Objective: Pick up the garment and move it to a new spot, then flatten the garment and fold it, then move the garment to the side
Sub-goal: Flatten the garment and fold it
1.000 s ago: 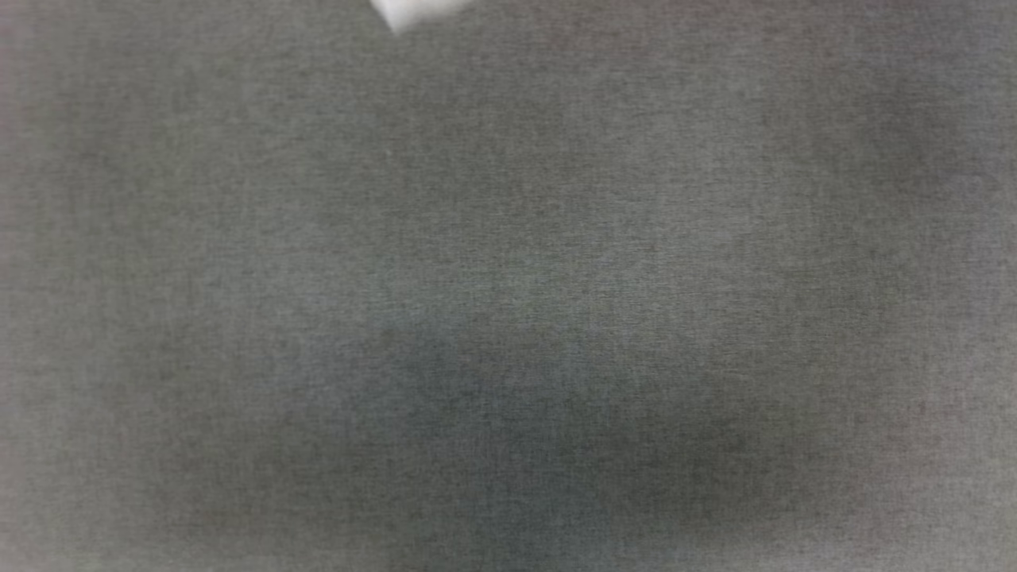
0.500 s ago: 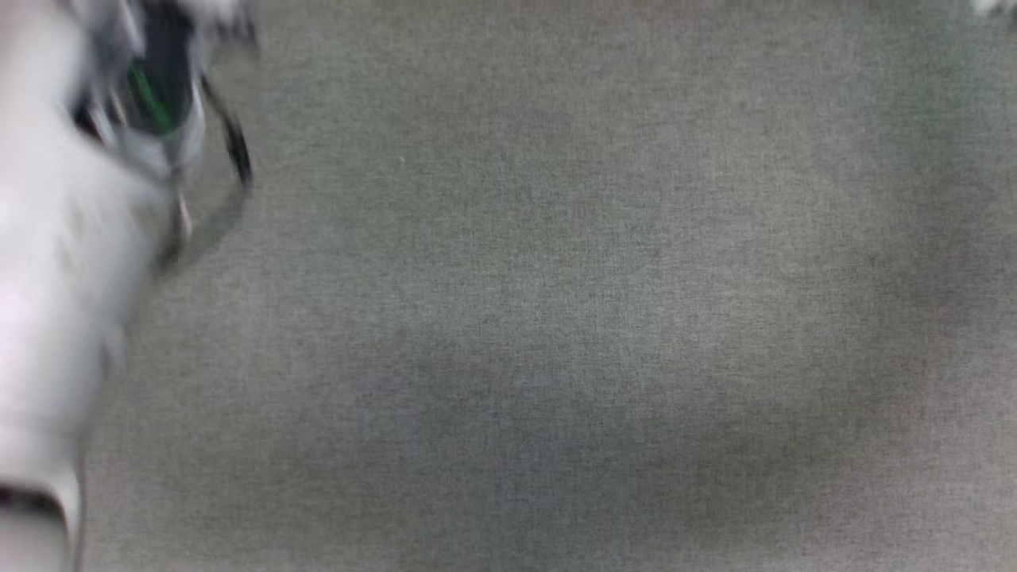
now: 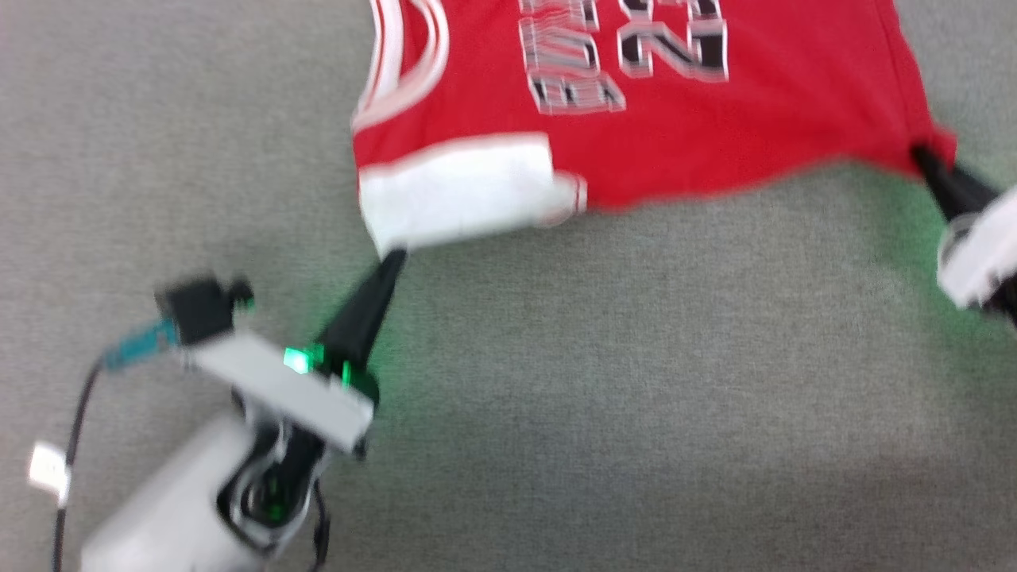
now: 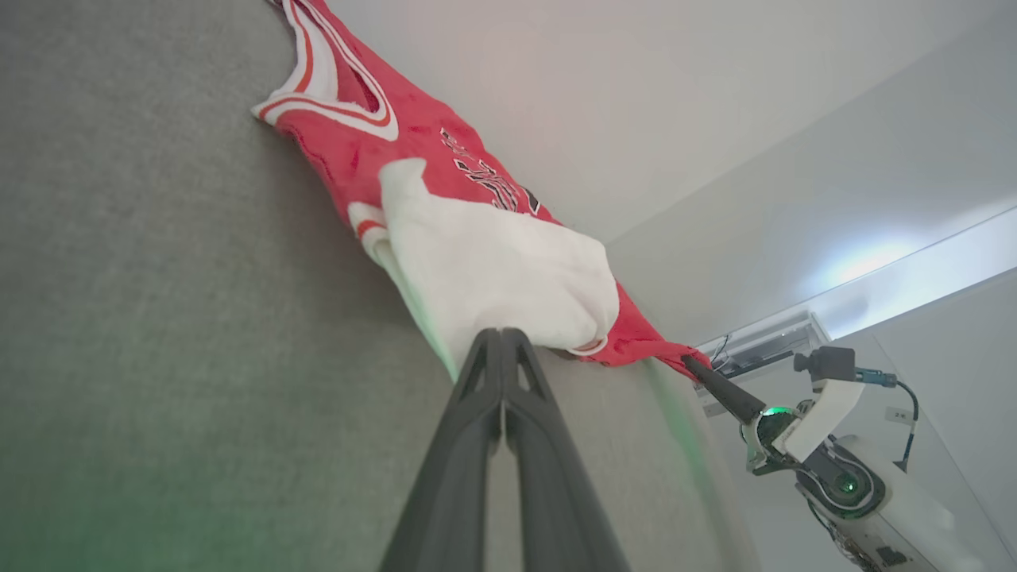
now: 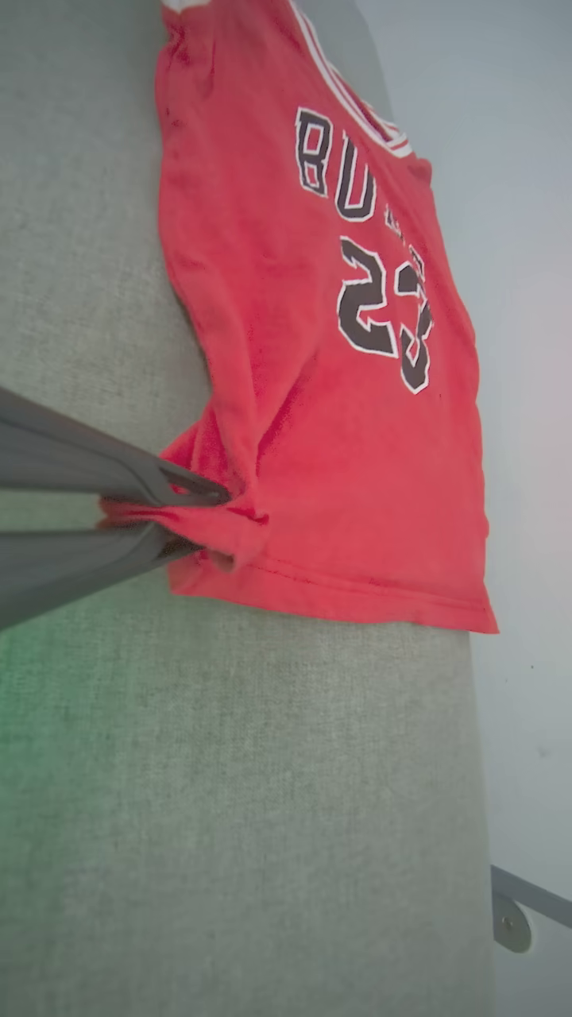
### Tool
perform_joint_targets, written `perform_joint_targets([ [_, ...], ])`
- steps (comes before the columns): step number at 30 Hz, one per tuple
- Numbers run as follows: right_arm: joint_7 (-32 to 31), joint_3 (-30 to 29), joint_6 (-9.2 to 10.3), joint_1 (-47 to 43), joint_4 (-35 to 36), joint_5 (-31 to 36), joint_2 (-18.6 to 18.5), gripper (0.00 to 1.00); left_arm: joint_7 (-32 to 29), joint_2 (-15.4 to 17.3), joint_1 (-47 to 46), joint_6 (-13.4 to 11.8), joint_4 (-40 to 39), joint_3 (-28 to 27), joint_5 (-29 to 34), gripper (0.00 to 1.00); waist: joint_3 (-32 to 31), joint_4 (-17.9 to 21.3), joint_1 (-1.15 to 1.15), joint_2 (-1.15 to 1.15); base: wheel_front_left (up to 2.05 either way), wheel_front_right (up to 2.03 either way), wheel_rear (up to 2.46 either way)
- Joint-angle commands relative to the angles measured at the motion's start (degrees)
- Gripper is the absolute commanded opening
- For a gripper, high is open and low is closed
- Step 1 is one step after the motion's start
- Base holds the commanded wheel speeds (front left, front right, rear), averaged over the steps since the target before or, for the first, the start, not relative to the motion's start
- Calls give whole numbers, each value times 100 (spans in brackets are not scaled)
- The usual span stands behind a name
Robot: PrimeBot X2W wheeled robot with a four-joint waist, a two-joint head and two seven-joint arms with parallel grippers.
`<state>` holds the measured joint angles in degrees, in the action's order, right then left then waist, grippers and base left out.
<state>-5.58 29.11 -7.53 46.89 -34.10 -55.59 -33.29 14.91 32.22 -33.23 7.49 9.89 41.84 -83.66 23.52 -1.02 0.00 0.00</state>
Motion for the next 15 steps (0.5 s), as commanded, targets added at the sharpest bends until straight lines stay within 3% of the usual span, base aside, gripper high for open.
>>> perform_joint_targets([
  [1,-79,-105,9,-386,227,-102,-131,0,23,45,318,-5,-179,-34,92,0,-246,-130,0,0,0,0,0],
  [7,-449,-539,9,-1810,1306,-232,-460,0,16,287,1438,-5,-864,-332,393,0,-511,-198,0,0,0,0,0],
  [15,-967,-1323,9,-3300,2471,-15,-310,0,17,500,2719,-5,-1508,-849,636,0,-728,-64,0,0,0,0,0],
])
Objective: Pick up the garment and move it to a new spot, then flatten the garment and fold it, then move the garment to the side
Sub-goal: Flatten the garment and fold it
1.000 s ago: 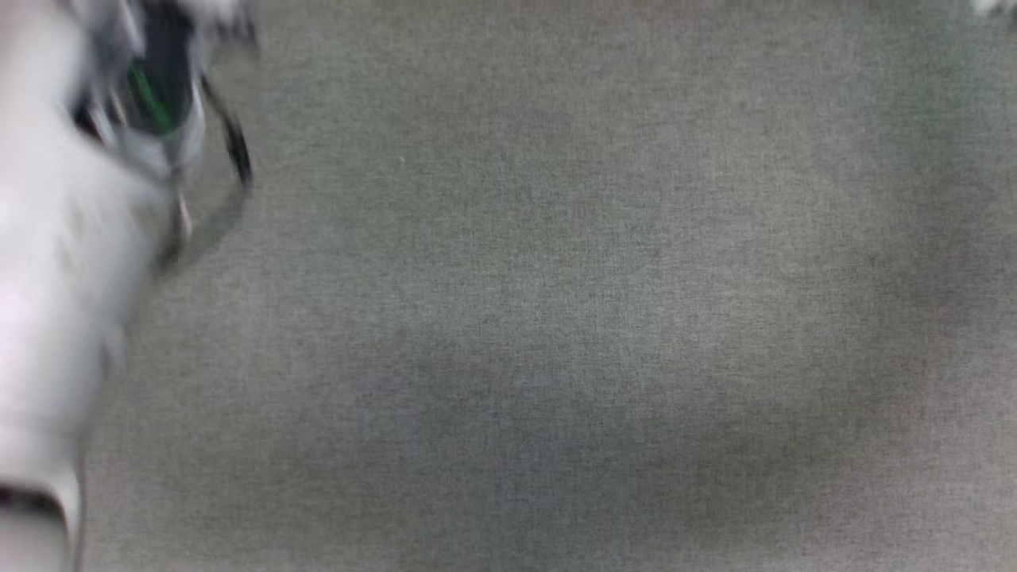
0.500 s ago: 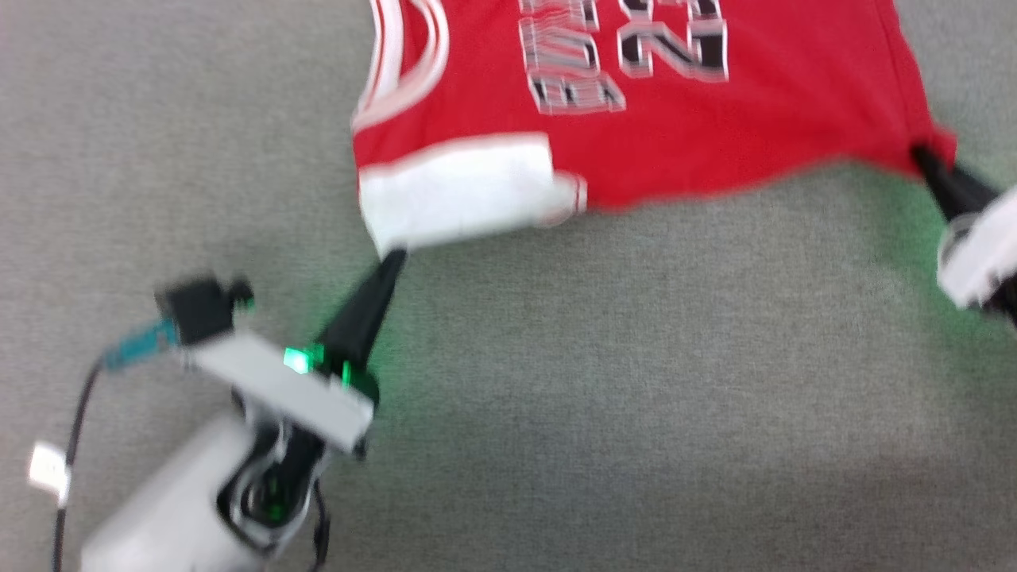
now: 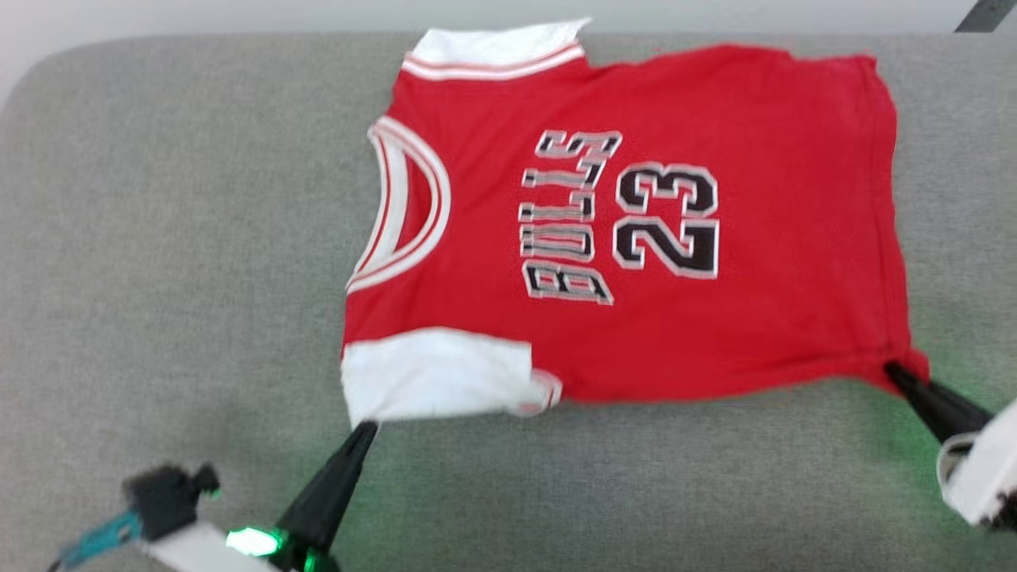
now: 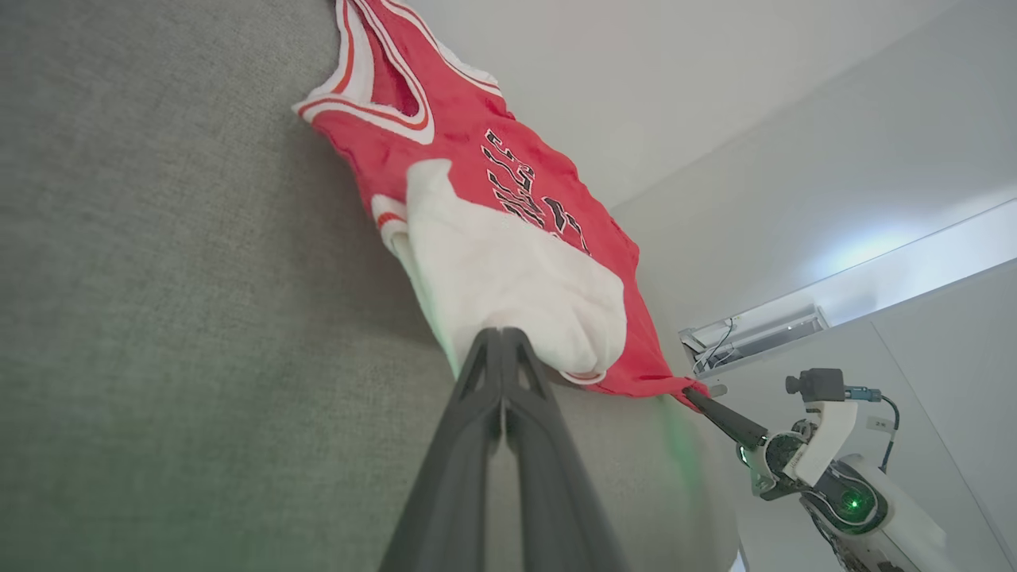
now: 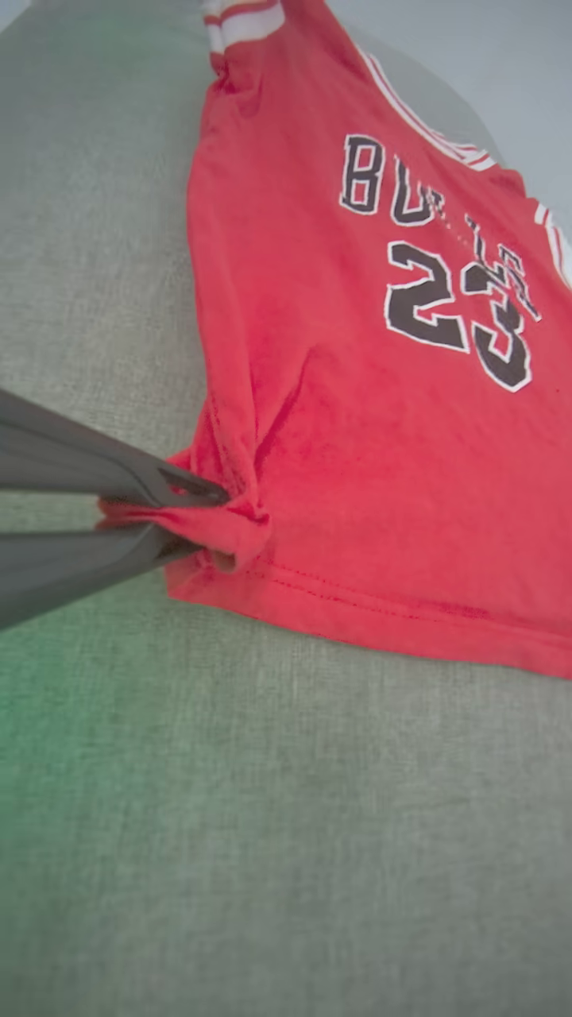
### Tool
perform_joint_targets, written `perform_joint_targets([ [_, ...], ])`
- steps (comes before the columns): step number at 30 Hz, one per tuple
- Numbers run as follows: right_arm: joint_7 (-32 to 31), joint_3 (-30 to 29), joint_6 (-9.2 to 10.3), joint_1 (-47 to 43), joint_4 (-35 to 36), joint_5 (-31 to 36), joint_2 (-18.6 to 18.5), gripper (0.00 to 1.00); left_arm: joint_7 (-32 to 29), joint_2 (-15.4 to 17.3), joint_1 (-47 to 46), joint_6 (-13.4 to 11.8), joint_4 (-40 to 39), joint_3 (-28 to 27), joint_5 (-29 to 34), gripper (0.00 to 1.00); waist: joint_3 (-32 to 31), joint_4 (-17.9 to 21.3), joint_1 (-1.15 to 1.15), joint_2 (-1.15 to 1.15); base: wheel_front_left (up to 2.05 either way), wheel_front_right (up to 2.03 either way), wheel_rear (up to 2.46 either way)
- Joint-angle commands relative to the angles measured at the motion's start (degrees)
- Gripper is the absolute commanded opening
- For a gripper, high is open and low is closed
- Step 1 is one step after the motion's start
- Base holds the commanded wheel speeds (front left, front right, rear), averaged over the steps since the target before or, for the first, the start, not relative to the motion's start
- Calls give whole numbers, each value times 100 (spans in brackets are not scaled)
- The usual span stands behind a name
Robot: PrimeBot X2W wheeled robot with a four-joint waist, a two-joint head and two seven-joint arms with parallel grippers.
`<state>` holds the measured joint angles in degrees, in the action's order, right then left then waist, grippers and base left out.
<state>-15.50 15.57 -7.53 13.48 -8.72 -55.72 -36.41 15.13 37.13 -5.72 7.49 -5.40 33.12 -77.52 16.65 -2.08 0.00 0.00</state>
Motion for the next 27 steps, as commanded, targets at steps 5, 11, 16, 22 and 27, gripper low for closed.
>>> perform_joint_targets([
  [5,-365,-797,9,-913,742,300,294,0,-5,51,719,-16,-378,-338,190,0,-86,72,0,0,0,0,0],
  [11,-957,-1680,9,-1586,1732,686,841,0,-4,-12,1239,-66,-829,-702,375,0,-83,143,0,0,0,0,0],
  [16,-1362,-2020,9,-1388,2049,898,1242,0,-254,-40,561,-45,-846,-566,612,0,-23,88,0,0,0,0,0],
  [22,-1695,-2070,9,-643,1897,1065,1423,0,-612,-244,-856,-9,-252,-547,690,0,128,81,0,0,0,0,0],
  [27,-1866,-1848,9,136,1428,1178,1470,0,-829,-359,-1920,2,466,-521,587,0,281,162,0,0,0,0,0],
])
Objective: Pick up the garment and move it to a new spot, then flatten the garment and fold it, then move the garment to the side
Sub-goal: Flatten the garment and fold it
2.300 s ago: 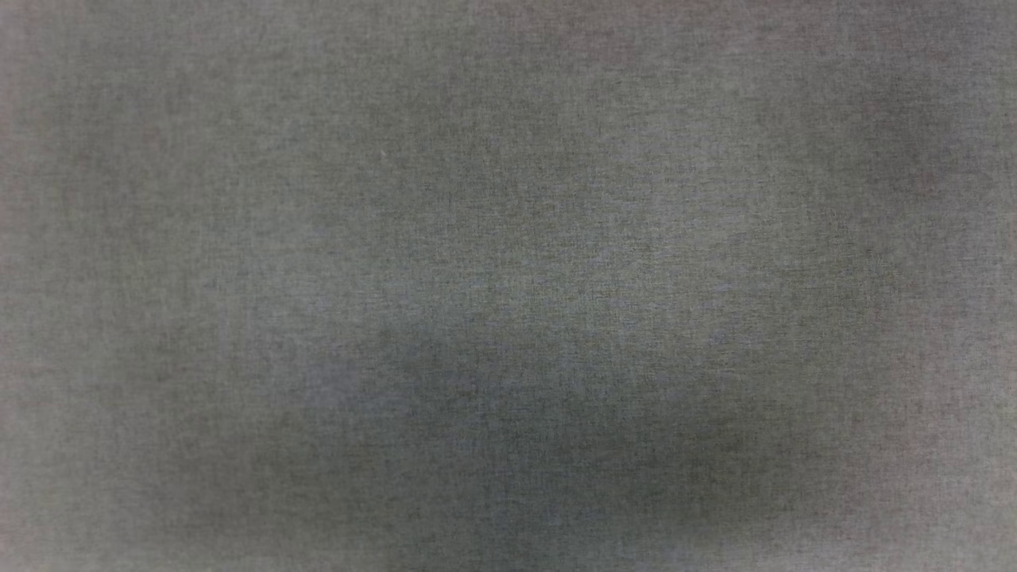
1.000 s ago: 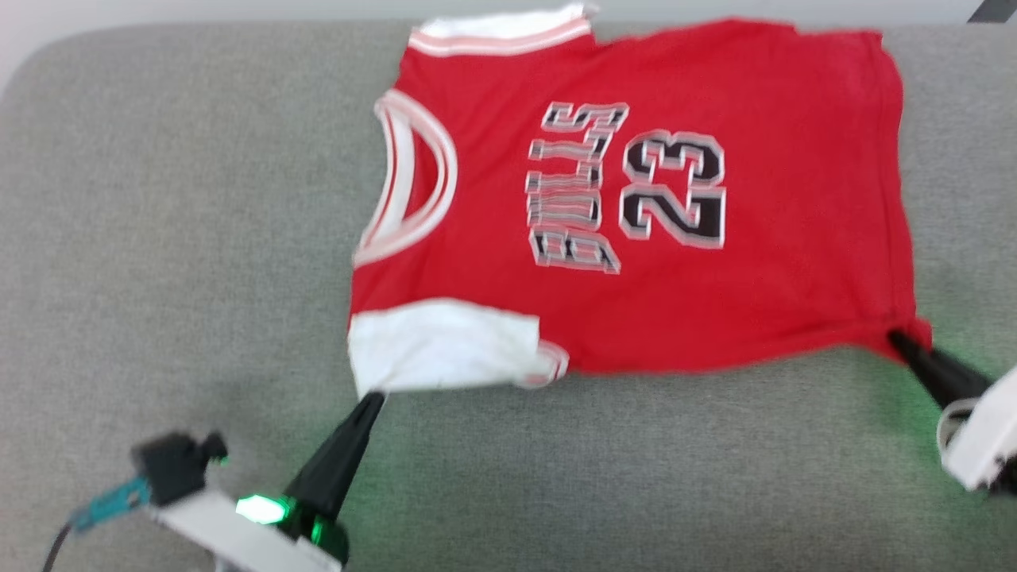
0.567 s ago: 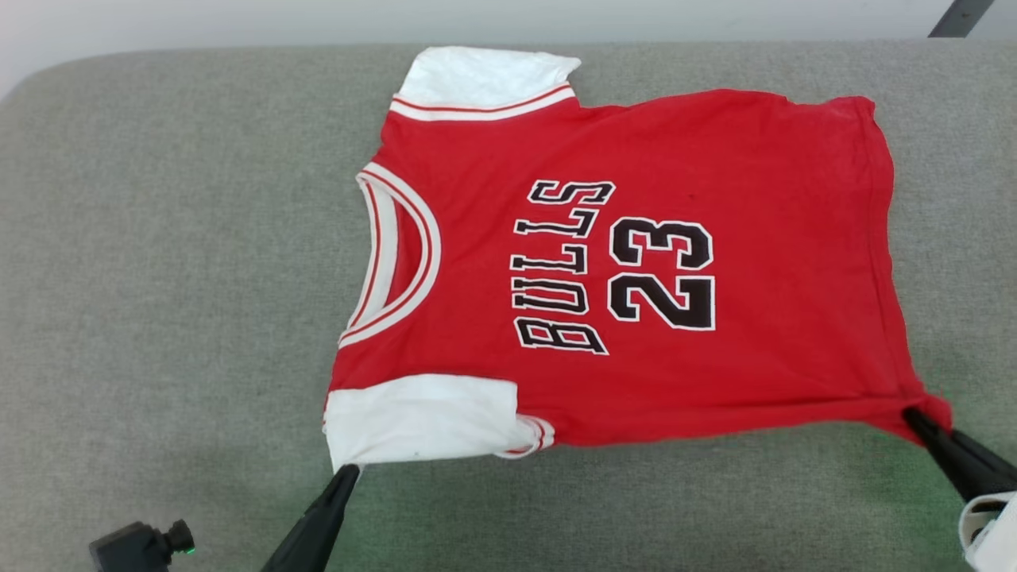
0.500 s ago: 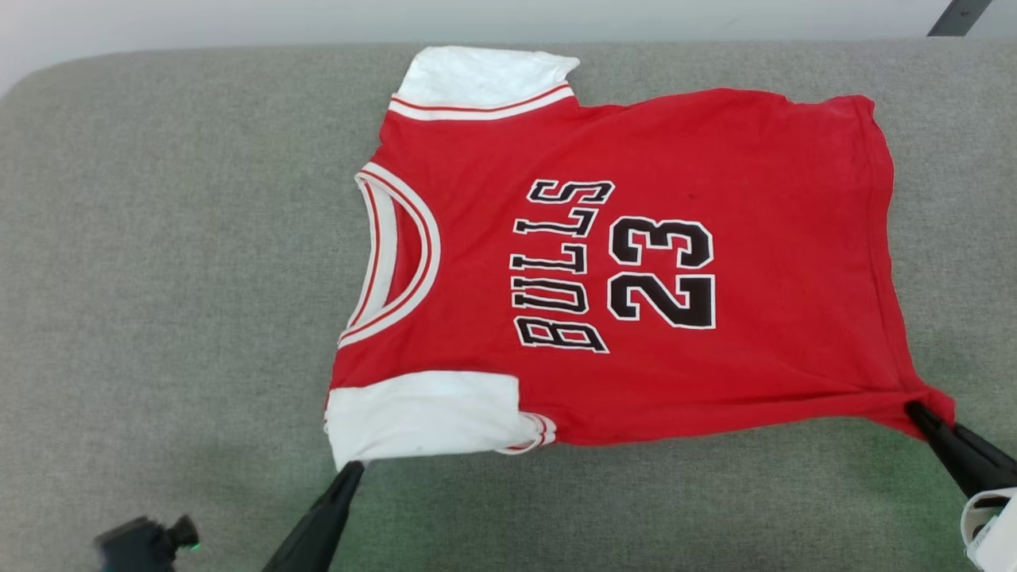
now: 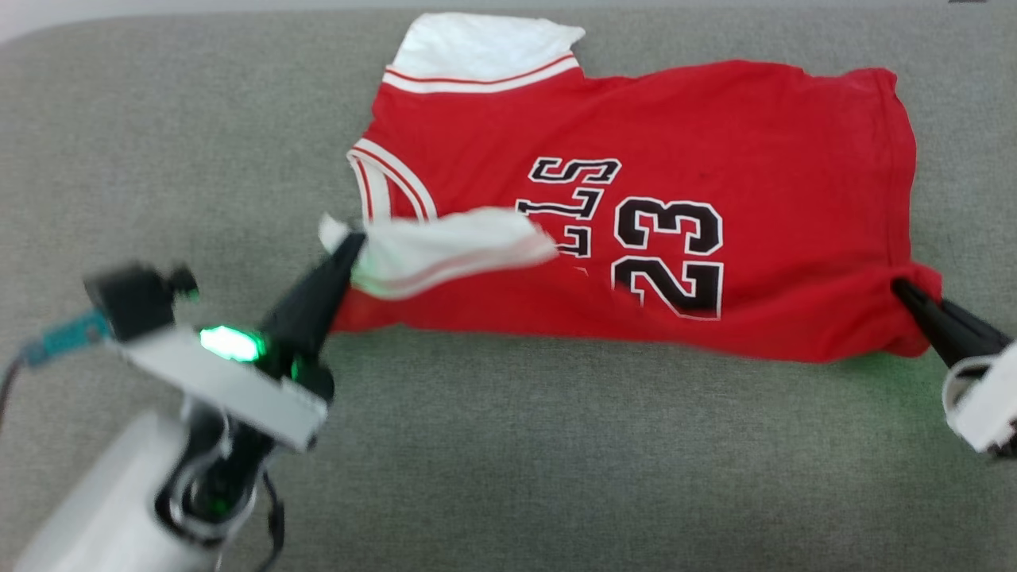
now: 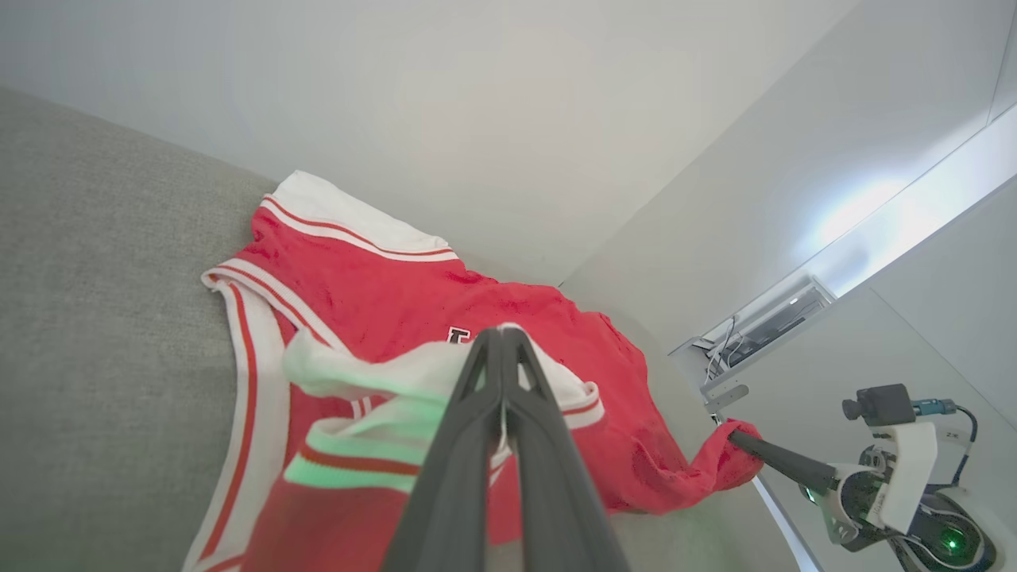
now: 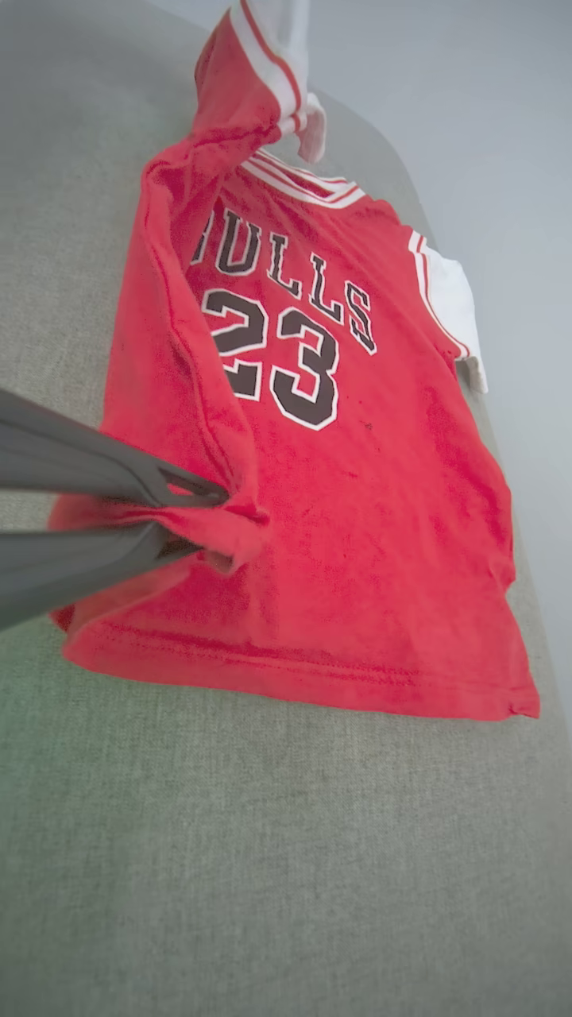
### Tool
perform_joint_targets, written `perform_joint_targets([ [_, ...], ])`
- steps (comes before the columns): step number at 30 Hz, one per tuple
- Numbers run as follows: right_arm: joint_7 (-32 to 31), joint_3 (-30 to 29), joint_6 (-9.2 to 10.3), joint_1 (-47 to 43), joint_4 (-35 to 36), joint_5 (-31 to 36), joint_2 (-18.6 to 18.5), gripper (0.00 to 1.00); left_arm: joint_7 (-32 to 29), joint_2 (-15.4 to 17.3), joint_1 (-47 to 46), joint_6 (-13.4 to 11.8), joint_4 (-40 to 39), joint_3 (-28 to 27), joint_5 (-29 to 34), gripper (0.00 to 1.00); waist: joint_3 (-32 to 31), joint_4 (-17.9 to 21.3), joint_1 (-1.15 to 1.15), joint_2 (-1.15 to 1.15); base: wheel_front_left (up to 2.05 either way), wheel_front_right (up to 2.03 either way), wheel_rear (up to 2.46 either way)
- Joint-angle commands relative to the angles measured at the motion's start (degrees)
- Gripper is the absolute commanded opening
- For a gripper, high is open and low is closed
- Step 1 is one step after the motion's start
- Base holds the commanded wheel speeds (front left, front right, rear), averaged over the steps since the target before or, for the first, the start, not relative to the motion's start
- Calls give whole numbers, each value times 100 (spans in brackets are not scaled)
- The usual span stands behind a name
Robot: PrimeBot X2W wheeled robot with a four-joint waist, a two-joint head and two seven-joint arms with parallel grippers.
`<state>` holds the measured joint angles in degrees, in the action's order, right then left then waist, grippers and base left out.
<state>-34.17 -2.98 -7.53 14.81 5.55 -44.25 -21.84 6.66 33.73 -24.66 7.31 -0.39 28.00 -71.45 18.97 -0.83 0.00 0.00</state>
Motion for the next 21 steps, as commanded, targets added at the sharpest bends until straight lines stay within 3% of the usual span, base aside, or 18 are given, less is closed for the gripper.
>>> perform_joint_targets([
  [1,-1,69,9,136,-99,77,10,0,0,-58,-201,20,90,3,-70,0,78,52,0,0,0,0,0],
  [10,307,280,9,894,-945,223,-139,0,-7,-320,-1495,23,1539,327,-253,0,415,26,0,0,0,0,0],
  [21,873,732,9,1339,-1603,257,-252,0,325,-351,-1864,24,2781,1037,-258,0,698,101,0,0,0,0,0],
])
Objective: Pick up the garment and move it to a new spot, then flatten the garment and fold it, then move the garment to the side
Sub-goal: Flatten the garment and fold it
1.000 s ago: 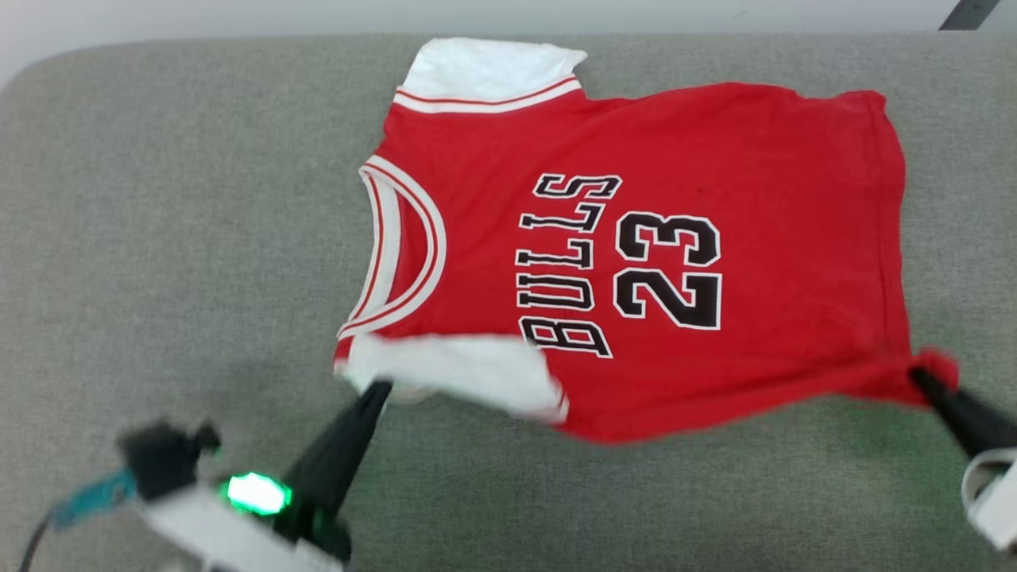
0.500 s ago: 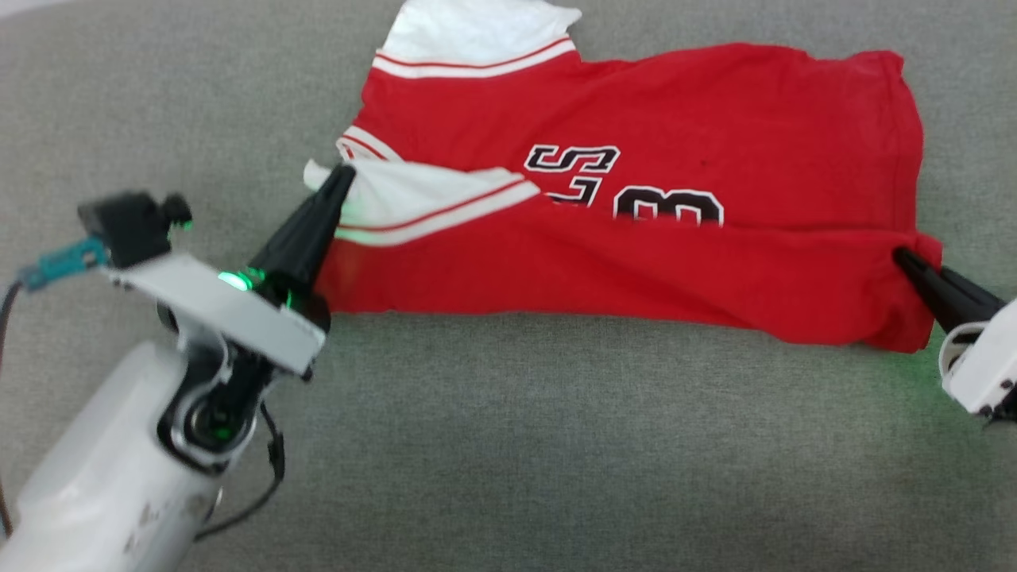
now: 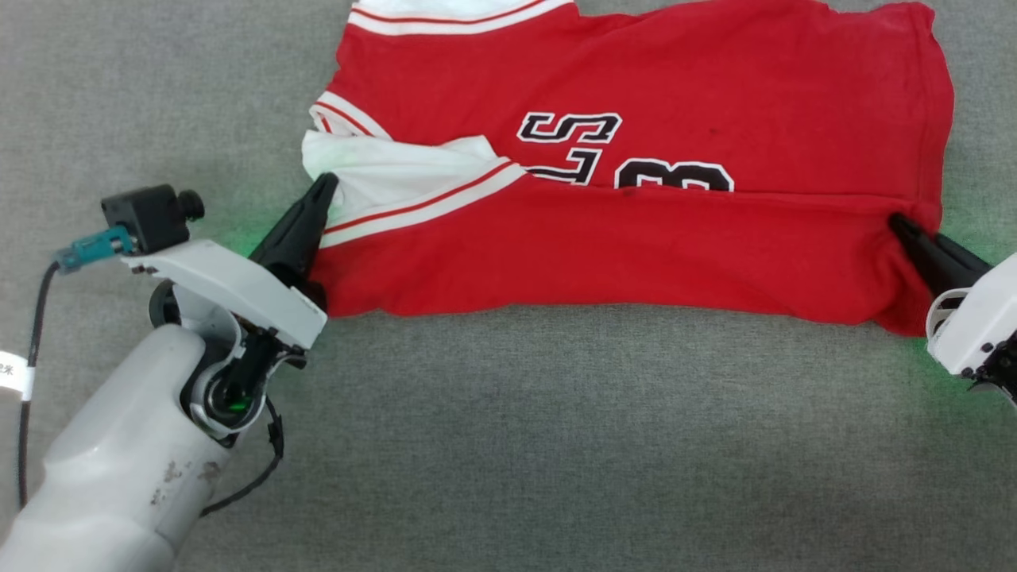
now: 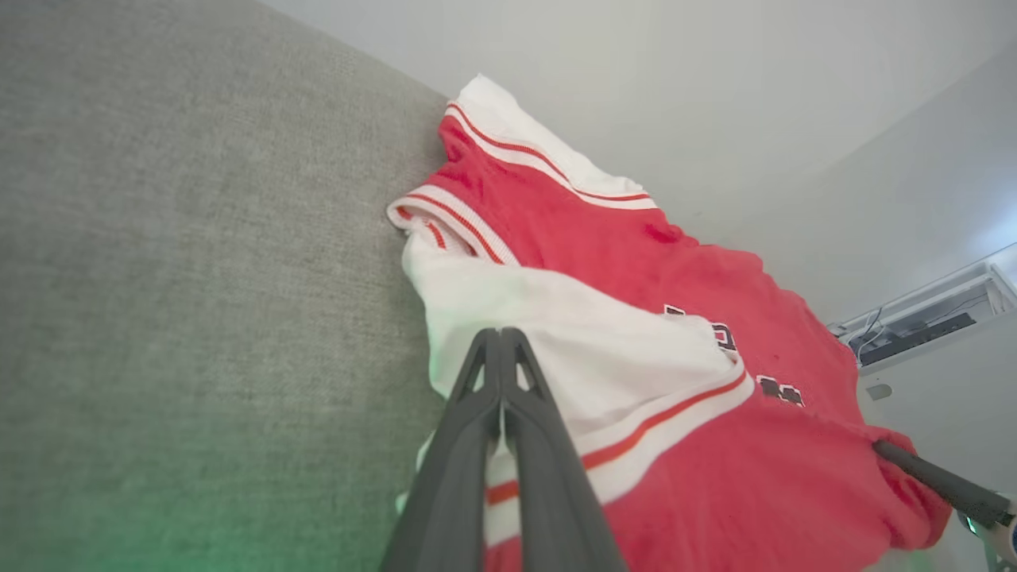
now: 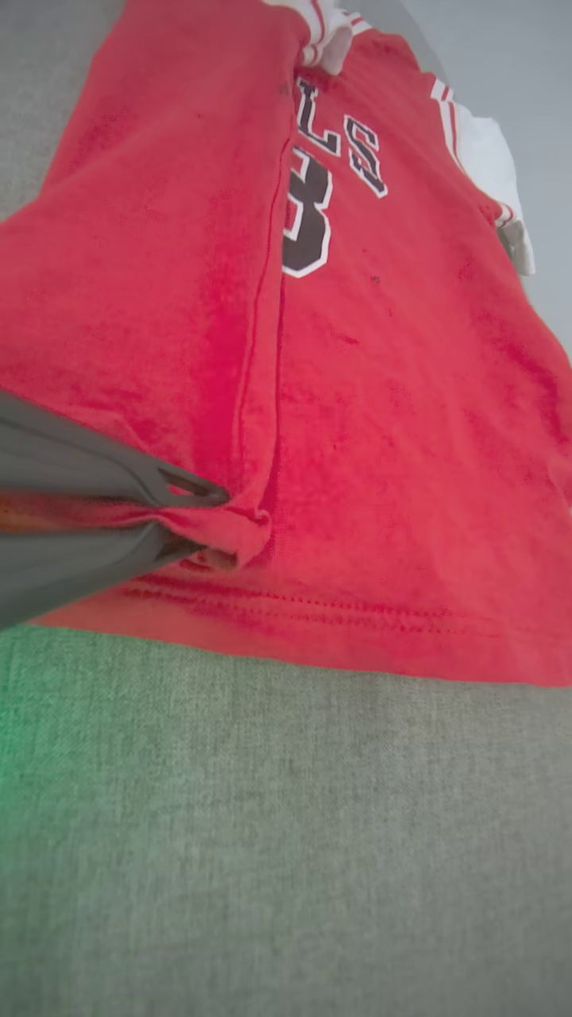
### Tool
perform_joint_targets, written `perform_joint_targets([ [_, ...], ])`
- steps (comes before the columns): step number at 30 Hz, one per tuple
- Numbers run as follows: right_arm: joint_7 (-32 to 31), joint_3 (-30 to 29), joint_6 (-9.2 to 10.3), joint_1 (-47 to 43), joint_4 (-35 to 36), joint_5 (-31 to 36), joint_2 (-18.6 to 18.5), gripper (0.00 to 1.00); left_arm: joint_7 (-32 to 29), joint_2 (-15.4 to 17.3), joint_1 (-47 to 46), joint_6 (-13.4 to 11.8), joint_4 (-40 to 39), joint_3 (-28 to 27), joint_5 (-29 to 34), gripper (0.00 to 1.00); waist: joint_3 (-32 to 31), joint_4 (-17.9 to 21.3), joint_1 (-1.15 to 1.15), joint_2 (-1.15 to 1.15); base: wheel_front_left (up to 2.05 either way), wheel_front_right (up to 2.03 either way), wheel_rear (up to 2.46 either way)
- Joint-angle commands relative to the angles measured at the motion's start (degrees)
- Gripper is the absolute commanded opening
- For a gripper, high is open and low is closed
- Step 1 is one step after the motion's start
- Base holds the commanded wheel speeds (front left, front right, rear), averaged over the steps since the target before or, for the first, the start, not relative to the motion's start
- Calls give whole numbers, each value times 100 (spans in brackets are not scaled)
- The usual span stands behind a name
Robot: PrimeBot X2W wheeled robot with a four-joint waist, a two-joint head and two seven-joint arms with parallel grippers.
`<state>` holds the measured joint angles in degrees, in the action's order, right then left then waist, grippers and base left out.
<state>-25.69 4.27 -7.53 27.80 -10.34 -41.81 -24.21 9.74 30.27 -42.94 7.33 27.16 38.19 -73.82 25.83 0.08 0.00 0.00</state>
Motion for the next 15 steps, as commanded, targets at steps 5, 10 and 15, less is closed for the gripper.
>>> perform_joint_targets([
  [5,225,198,9,125,-241,-25,-66,0,148,46,-128,21,279,328,-42,0,7,14,0,0,0,0,0],
  [10,452,384,9,88,-363,-7,-133,32,270,200,-297,10,379,604,35,100,-154,5,0,0,0,0,0],
  [15,718,450,9,-58,-315,-135,-80,100,253,556,-526,11,231,886,232,100,-453,40,0,0,0,0,0],
])
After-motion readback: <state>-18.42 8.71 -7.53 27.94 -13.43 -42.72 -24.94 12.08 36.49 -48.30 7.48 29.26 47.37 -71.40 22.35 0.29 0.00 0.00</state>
